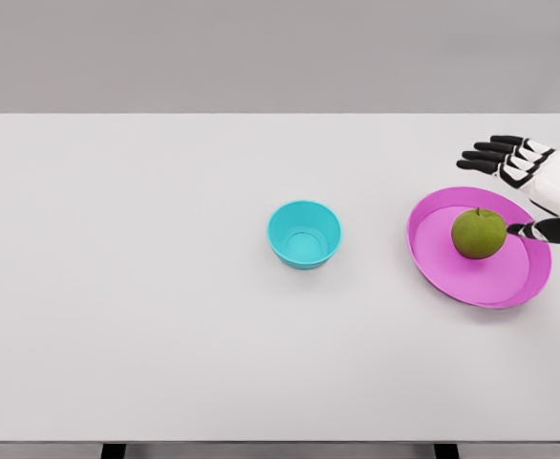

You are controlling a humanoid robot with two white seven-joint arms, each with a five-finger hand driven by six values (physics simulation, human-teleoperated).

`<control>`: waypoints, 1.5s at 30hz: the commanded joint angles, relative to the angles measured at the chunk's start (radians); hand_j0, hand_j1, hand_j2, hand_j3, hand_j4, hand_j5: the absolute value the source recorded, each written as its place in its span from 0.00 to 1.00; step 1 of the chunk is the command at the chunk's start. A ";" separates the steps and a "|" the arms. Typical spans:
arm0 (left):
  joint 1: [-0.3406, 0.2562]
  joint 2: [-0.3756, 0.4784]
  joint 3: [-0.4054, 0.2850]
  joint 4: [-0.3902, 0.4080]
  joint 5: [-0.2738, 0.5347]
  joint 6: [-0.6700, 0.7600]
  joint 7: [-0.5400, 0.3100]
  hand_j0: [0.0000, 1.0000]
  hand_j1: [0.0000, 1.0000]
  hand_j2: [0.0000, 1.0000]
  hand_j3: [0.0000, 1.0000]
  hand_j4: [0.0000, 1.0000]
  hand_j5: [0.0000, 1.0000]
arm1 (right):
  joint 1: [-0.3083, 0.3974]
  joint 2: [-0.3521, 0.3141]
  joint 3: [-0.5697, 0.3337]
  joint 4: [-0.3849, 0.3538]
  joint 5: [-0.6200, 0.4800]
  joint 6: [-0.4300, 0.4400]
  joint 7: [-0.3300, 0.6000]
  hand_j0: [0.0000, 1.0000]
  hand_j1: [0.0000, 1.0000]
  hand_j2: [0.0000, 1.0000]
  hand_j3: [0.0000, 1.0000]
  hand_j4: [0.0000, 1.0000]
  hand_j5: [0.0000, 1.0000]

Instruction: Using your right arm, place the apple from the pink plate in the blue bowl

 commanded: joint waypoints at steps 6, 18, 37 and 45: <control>0.000 0.000 0.000 0.000 0.000 -0.001 0.000 1.00 1.00 1.00 1.00 1.00 1.00 | 0.005 -0.004 -0.021 0.056 -0.012 0.000 0.001 1.00 1.00 1.00 1.00 1.00 1.00; 0.000 0.000 0.000 0.000 0.000 -0.001 0.000 1.00 1.00 1.00 1.00 1.00 1.00 | -0.129 0.030 -0.096 0.125 -0.024 0.000 0.580 1.00 1.00 1.00 1.00 1.00 1.00; 0.000 0.000 0.000 0.000 0.000 -0.001 0.000 1.00 1.00 1.00 1.00 1.00 1.00 | -0.390 0.162 0.225 0.358 -0.007 0.000 0.580 1.00 1.00 1.00 1.00 1.00 1.00; 0.000 0.000 0.000 0.000 0.000 -0.001 0.000 1.00 1.00 1.00 1.00 1.00 1.00 | -0.405 0.178 0.277 0.382 -0.007 0.000 0.580 1.00 1.00 1.00 1.00 1.00 1.00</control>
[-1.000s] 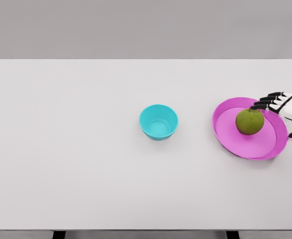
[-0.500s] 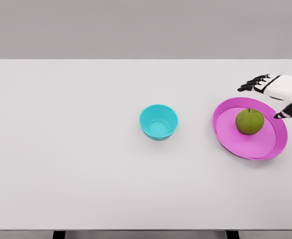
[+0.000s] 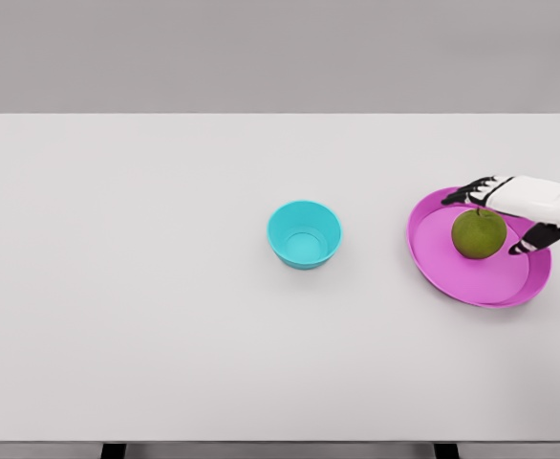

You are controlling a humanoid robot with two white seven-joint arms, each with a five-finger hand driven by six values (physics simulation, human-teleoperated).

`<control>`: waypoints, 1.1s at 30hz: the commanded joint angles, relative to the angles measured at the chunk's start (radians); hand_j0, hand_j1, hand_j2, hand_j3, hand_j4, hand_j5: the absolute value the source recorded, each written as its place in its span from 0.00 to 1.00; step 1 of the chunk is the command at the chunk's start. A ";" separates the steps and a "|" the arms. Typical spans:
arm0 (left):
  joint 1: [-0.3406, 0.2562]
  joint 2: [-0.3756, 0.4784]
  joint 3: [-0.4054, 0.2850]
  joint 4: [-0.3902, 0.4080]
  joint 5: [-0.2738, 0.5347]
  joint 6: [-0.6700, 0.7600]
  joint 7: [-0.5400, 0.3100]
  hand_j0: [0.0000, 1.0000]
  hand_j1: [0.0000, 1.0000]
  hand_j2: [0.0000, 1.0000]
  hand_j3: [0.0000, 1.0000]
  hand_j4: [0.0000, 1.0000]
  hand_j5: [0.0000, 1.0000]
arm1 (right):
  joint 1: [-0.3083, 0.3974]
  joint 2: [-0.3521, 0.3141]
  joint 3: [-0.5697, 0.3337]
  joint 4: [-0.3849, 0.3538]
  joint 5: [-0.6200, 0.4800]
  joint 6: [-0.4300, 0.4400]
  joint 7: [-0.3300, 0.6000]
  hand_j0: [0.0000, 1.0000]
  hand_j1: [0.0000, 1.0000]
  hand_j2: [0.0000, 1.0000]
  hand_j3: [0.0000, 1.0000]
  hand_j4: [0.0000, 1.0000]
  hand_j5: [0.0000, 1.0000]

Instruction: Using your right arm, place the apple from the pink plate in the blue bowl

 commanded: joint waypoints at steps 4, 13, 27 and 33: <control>0.000 0.000 0.000 0.000 0.000 0.000 0.000 1.00 1.00 1.00 1.00 1.00 1.00 | -0.008 0.002 0.056 0.027 -0.006 0.002 0.000 1.00 1.00 1.00 1.00 1.00 1.00; 0.000 0.000 0.000 0.000 0.000 0.000 0.000 1.00 1.00 1.00 1.00 1.00 1.00 | -0.035 0.013 0.064 0.048 -0.006 0.002 0.000 1.00 1.00 1.00 1.00 1.00 1.00; 0.000 0.000 -0.001 0.000 0.000 0.000 0.000 1.00 1.00 1.00 1.00 1.00 1.00 | -0.083 0.039 0.137 0.099 -0.006 0.002 0.000 1.00 1.00 1.00 1.00 1.00 1.00; 0.000 0.000 0.000 0.000 0.000 0.000 0.000 1.00 1.00 1.00 1.00 1.00 1.00 | -0.083 0.039 0.142 0.105 -0.006 0.002 0.000 0.78 0.78 0.78 0.78 0.78 0.78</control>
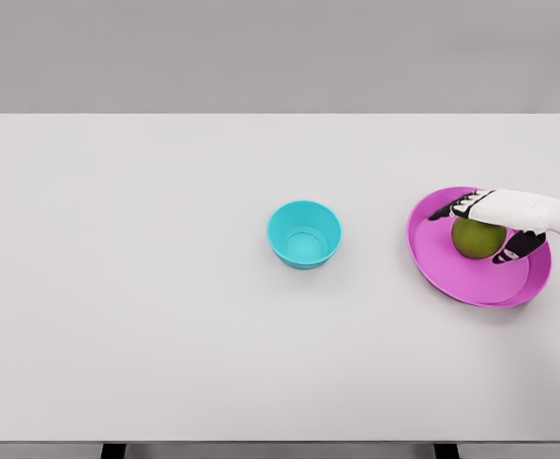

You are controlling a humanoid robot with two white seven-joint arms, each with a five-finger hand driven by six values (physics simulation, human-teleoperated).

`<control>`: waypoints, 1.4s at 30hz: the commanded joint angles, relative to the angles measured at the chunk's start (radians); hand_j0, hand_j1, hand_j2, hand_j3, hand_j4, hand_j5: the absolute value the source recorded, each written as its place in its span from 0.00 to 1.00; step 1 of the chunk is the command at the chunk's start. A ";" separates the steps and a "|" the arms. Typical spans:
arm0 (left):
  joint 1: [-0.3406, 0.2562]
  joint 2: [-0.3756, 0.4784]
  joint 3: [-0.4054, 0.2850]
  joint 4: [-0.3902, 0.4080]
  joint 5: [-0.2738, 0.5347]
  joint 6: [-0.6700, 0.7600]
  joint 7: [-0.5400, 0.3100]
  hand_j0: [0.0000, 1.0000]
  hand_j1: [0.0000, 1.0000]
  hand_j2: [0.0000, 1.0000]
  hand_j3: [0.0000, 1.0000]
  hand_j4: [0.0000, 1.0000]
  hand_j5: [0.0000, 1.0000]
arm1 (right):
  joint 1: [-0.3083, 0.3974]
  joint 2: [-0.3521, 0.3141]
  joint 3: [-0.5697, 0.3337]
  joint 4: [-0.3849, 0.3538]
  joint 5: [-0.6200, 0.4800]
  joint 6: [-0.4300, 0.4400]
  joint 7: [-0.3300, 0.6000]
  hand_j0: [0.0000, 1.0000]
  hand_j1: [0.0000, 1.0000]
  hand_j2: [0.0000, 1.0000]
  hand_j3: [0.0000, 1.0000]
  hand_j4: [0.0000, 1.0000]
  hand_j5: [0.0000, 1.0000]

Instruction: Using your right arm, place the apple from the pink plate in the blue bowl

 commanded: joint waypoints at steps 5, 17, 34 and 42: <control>0.000 0.000 -0.001 0.000 0.000 0.001 0.000 1.00 1.00 1.00 1.00 1.00 1.00 | 0.000 -0.001 0.003 0.001 -0.006 0.003 0.000 0.53 0.53 0.53 0.53 0.53 0.53; 0.000 0.000 -0.001 0.000 0.000 0.000 0.000 1.00 1.00 1.00 1.00 1.00 1.00 | -0.015 -0.007 -0.030 -0.045 -0.015 0.003 0.000 0.55 0.55 0.55 0.55 0.55 0.55; 0.000 0.000 -0.001 0.000 0.000 0.000 0.000 1.00 1.00 1.00 1.00 1.00 1.00 | -0.123 0.115 -0.017 -0.236 -0.015 0.003 0.000 0.55 0.55 0.55 0.55 0.55 0.55; 0.000 0.000 0.001 0.000 0.000 0.000 0.000 1.00 1.00 1.00 1.00 1.00 1.00 | -0.129 0.218 0.006 -0.290 -0.011 0.003 0.000 0.55 0.55 0.55 0.55 0.55 0.55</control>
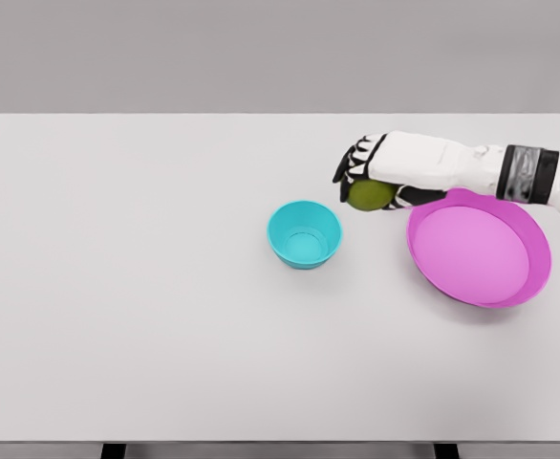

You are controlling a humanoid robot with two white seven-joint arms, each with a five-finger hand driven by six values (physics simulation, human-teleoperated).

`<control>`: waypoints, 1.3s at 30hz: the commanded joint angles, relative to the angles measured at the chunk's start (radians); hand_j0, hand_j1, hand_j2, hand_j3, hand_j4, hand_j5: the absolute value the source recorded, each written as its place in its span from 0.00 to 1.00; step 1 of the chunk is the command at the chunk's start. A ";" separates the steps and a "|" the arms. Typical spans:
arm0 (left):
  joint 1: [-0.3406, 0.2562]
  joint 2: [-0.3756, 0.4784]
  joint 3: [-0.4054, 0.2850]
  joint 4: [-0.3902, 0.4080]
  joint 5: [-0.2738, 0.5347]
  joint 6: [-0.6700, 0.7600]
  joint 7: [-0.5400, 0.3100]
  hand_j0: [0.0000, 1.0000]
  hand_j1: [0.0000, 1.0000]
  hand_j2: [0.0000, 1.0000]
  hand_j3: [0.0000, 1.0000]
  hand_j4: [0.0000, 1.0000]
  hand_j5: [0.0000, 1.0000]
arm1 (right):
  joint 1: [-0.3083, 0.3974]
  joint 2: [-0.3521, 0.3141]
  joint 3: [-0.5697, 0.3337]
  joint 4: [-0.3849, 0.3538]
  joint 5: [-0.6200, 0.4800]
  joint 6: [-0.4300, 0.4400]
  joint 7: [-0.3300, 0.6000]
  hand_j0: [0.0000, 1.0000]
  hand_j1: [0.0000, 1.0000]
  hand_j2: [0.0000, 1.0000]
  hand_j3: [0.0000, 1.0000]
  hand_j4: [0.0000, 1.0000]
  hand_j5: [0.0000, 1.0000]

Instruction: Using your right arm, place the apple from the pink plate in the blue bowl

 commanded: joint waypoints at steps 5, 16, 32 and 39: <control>0.000 0.000 0.001 0.000 0.000 0.001 0.000 1.00 1.00 1.00 1.00 1.00 1.00 | -0.002 0.091 0.034 -0.020 -0.001 0.004 -0.001 0.55 0.55 0.55 0.55 0.55 0.55; 0.000 0.000 0.000 0.000 0.000 0.000 0.000 1.00 1.00 1.00 1.00 1.00 1.00 | -0.005 0.183 0.077 0.066 0.070 0.004 -0.001 0.55 0.55 0.55 0.55 0.55 0.55; 0.000 0.000 0.001 0.000 0.000 0.000 0.000 1.00 1.00 1.00 1.00 1.00 1.00 | -0.025 0.174 0.071 0.046 0.074 0.004 -0.001 1.00 1.00 1.00 1.00 1.00 1.00; 0.000 0.000 0.000 0.000 0.000 0.000 0.000 1.00 1.00 1.00 1.00 1.00 1.00 | 0.000 0.033 -0.130 -0.084 0.041 0.004 -0.001 1.00 1.00 1.00 1.00 1.00 1.00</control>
